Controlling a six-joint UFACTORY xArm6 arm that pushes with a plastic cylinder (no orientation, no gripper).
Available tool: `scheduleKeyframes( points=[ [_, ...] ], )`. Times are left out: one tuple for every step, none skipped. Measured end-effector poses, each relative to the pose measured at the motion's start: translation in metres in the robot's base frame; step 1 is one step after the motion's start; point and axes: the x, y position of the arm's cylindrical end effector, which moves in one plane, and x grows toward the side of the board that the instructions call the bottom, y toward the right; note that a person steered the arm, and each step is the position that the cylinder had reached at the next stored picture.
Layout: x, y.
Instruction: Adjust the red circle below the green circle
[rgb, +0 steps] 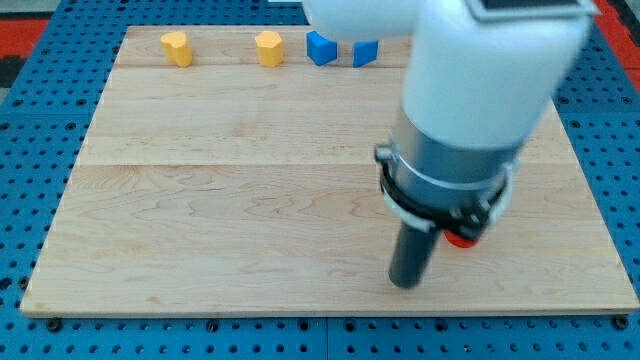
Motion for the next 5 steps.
scheduleKeyframes(
  points=[
    [-0.028,0.021],
    [-0.029,0.025],
    [-0.029,0.044],
    [-0.027,0.045],
    [-0.025,0.048]
  ],
)
